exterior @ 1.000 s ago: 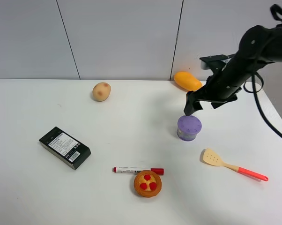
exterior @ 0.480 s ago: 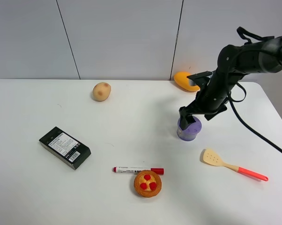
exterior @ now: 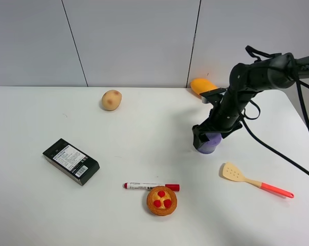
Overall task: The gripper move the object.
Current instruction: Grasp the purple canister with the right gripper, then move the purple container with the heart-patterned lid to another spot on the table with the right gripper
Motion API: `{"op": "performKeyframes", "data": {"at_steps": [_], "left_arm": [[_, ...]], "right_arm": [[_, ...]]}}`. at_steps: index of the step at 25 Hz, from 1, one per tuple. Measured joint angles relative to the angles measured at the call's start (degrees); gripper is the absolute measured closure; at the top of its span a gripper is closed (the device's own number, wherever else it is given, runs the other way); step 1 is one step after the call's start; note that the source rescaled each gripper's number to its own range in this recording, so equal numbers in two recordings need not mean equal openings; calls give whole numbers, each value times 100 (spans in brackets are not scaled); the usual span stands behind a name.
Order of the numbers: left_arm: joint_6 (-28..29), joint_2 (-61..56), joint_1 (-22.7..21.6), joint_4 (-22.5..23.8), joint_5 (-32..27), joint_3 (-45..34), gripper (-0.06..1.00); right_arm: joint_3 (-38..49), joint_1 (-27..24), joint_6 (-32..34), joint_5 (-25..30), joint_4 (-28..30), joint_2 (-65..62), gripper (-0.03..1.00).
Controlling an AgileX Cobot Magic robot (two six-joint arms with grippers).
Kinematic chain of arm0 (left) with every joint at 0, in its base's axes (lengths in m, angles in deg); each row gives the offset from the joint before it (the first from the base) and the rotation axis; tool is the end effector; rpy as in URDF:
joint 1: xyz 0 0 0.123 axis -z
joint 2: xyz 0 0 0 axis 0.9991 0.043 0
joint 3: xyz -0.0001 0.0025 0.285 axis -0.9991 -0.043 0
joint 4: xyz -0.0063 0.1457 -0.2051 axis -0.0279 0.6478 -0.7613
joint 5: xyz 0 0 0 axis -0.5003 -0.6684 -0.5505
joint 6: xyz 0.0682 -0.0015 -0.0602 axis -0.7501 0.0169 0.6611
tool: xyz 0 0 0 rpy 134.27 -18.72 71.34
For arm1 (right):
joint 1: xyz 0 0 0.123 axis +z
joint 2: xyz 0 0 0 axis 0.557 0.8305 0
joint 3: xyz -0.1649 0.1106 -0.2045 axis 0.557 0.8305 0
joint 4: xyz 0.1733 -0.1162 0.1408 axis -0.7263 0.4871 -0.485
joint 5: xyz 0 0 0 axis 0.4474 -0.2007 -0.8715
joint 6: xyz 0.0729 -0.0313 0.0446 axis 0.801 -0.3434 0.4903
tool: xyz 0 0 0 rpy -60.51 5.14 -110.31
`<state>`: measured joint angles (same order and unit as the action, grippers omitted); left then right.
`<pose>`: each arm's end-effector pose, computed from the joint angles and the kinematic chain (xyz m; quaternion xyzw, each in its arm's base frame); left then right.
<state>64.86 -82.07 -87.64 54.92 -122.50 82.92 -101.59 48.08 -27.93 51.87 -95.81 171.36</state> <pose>-0.0070 -0.0044 0.2802 0.0246 0.8476 -0.0121 0.5299 0.3666 0.1047 0.1183 -0.2447 0.9656 0.0621 0.0620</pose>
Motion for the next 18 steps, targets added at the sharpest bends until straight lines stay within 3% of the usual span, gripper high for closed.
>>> {"op": "performKeyframes", "data": {"at_steps": [2,3,4,6,7,18], "left_arm": [[0,0,0,0,0,0,-6],[0,0,0,0,0,0,-6],[0,0,0,0,0,0,-6],[0,0,0,0,0,0,-6],[0,0,0,0,0,0,-6],[0,0,0,0,0,0,-6]], "right_arm": [[0,55,0,-11,0,99,1],[0,83,0,-11,0,126,13],[0,99,-16,-11,-1,127,30],[0,120,-17,-5,-20,127,90],[0,125,21,-11,-13,127,96],[-310,148,139,387,-14,-410,96]]}}
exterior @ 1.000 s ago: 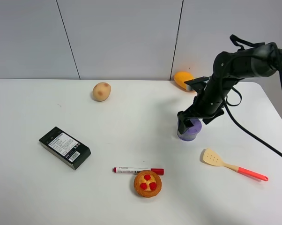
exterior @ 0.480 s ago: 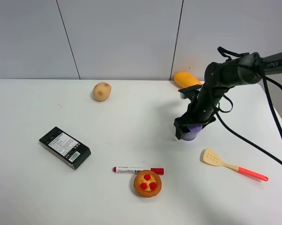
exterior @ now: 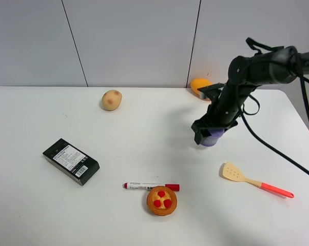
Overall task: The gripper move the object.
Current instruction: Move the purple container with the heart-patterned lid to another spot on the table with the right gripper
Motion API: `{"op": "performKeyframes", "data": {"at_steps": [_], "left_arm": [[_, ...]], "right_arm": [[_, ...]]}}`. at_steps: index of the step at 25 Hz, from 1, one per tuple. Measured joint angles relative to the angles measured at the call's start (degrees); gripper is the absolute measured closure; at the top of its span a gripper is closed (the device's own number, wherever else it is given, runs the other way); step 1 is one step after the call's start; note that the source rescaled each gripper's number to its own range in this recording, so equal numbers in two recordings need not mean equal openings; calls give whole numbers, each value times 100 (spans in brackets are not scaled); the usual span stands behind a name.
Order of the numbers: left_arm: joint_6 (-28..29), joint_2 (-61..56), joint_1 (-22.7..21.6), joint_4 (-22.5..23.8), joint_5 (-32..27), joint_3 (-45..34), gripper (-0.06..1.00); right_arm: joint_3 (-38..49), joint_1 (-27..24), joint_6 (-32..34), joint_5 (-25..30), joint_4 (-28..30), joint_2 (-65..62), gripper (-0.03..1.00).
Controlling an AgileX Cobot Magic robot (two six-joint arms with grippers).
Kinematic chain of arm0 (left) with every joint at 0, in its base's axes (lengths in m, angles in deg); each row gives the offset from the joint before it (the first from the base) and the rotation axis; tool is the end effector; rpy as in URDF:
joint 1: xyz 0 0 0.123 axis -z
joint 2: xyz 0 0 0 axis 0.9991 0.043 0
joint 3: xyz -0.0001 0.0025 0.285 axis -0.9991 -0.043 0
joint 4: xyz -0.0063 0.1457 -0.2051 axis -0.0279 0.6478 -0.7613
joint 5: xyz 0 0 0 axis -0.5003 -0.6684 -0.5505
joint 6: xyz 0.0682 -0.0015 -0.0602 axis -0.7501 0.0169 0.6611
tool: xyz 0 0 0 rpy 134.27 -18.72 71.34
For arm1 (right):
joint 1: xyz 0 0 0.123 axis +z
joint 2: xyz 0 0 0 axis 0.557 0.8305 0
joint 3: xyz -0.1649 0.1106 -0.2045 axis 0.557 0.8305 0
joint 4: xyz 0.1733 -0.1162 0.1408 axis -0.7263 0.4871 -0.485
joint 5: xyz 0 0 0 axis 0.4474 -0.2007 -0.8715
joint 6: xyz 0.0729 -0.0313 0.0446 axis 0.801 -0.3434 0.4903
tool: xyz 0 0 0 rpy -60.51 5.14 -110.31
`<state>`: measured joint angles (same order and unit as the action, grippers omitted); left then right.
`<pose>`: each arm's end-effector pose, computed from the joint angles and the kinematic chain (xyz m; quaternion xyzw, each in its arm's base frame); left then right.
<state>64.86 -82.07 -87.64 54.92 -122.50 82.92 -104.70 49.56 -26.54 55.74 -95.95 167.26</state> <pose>-0.0070 -0.0044 0.2802 0.0246 0.8476 -0.0121 0.5299 0.3683 0.1164 0.1573 -0.2504 0.9615 0.0694 0.0896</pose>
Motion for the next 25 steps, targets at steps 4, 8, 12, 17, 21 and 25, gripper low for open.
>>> {"op": "performKeyframes", "data": {"at_steps": [4,8,12,17,21,25], "left_arm": [[0,0,0,0,0,0,-6],[0,0,0,0,0,0,-6],[0,0,0,0,0,0,-6],[0,0,0,0,0,0,-6],[0,0,0,0,0,0,-6],[0,0,0,0,0,0,-6]], "right_arm": [[-895,317,24,505,0,-107,96],[-1986,992,81,803,-28,141,96],[-2747,1715,235,1151,-43,667,96],[-3068,2457,398,1385,-48,1261,96],[-3065,2811,488,1402,-55,1440,96],[-3072,3007,515,1397,-67,1535,96]]}}
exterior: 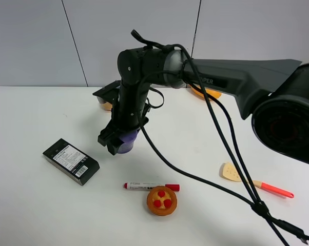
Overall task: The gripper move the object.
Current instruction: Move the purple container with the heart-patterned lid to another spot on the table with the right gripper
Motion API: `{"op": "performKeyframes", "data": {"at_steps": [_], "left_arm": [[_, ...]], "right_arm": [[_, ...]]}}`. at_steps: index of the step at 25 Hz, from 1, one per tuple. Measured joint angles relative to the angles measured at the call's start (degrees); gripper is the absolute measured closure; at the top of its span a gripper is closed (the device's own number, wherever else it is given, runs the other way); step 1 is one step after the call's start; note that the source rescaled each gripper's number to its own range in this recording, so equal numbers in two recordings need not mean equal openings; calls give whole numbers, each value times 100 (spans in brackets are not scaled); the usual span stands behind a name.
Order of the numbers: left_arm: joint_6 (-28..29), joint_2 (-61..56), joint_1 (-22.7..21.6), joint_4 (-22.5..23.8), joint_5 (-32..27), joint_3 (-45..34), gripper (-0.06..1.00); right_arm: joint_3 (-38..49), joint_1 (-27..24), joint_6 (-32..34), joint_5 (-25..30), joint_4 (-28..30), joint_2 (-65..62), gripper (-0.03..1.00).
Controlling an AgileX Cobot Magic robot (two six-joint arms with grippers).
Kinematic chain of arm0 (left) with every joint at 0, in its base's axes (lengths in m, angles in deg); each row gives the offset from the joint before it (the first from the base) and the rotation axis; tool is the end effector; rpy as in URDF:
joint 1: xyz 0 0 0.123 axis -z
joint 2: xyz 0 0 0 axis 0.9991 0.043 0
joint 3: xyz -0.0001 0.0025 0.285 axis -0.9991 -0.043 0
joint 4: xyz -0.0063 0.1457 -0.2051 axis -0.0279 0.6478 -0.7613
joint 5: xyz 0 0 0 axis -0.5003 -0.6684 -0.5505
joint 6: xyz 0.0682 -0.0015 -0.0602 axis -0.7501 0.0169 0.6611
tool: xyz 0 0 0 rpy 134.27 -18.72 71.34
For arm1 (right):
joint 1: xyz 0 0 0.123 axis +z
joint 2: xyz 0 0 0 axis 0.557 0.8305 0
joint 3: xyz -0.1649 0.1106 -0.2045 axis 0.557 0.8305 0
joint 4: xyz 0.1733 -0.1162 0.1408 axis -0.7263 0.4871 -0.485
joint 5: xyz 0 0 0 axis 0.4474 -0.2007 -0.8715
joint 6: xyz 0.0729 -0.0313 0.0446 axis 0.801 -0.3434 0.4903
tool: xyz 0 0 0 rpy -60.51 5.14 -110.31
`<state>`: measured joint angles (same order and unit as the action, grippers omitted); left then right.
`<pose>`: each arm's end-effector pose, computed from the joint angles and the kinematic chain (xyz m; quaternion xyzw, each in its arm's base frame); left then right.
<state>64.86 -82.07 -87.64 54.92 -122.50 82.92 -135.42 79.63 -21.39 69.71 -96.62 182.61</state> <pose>-0.0070 -0.0044 0.2802 0.0246 0.8476 -0.0121 0.5299 0.3174 0.3486 0.1731 -0.4666 0.8743 0.1134 0.0713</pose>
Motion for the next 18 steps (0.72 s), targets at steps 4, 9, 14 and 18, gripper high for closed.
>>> {"op": "performKeyframes", "data": {"at_steps": [4,9,14,18], "left_arm": [[0,0,0,0,0,0,-6],[0,0,0,0,0,0,-6],[0,0,0,0,0,0,-6],[0,0,0,0,0,0,-6]], "right_arm": [[-6,69,12,0,-5,69,96],[-6,185,12,15,-49,208,96],[-11,233,106,28,-145,344,96],[-11,233,362,35,-170,463,96]]}}
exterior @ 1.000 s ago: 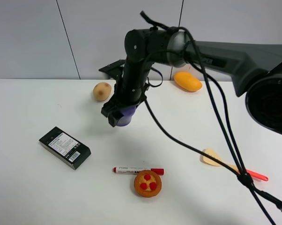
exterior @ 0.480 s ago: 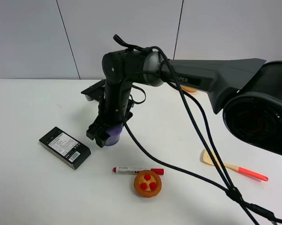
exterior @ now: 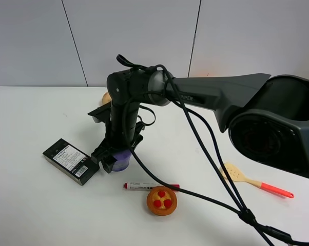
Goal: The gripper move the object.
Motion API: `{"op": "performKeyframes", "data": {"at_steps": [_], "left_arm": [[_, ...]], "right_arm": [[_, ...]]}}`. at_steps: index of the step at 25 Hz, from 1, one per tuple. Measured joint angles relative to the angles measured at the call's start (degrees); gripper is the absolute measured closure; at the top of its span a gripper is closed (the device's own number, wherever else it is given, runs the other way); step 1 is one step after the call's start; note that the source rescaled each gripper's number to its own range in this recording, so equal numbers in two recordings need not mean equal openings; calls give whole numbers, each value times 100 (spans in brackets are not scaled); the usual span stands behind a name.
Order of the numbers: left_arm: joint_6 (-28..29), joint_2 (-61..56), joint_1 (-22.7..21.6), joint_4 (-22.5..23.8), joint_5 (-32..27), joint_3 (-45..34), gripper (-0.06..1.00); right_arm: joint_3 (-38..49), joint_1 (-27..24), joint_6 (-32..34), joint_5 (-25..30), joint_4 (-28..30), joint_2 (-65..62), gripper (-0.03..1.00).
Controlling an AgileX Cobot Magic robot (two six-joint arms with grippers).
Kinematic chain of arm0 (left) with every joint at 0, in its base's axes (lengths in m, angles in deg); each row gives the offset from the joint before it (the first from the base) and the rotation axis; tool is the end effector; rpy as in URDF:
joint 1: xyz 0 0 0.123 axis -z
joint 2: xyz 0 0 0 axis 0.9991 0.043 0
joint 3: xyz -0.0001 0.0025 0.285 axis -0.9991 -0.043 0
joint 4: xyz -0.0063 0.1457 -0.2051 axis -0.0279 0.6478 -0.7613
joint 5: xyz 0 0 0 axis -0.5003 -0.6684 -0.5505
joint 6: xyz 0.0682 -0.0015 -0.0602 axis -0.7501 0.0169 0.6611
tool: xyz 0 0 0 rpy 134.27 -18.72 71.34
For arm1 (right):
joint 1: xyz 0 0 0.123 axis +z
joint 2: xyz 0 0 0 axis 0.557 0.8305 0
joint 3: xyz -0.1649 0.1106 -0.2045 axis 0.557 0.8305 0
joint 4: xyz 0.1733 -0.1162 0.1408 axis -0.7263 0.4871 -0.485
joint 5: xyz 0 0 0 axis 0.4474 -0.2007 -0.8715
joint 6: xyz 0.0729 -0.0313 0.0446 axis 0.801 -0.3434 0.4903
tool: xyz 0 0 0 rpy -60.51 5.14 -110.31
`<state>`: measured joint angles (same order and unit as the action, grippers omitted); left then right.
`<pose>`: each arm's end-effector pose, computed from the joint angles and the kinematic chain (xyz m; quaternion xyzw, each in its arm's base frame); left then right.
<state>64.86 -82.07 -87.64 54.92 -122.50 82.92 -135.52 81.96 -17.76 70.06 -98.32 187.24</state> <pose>-0.0070 -0.0044 0.2802 0.0246 0.8476 -0.0121 0.5299 0.3028 0.3646 0.1358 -0.4490 0.8859 0.1148 0.0215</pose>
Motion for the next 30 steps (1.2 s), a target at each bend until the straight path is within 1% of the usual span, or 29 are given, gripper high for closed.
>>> {"op": "performKeyframes", "data": {"at_steps": [4,5,7,8,10,12,14,17,20,24,28,30], "left_arm": [[0,0,0,0,0,0,-6],[0,0,0,0,0,0,-6],[0,0,0,0,0,0,-6],[0,0,0,0,0,0,-6],[0,0,0,0,0,0,-6],[0,0,0,0,0,0,-6],[0,0,0,0,0,0,-6],[0,0,0,0,0,0,-6],[0,0,0,0,0,0,-6],[0,0,0,0,0,0,-6],[0,0,0,0,0,0,-6],[0,0,0,0,0,0,-6]], "right_arm": [[-2,0,44,30,0,101,96],[-2,0,39,32,0,127,90],[-2,18,97,-46,6,138,54],[-9,39,174,-103,21,138,39],[-14,74,328,-208,26,138,27],[-14,91,418,-220,26,138,23],[-14,102,449,-220,42,132,21],[-14,102,449,-233,181,-34,21],[-14,23,554,-315,392,-480,21],[-14,-277,738,-273,719,-1226,21],[-14,-613,869,10,1306,-1971,21],[-14,-834,952,146,1374,-2393,21]]}}
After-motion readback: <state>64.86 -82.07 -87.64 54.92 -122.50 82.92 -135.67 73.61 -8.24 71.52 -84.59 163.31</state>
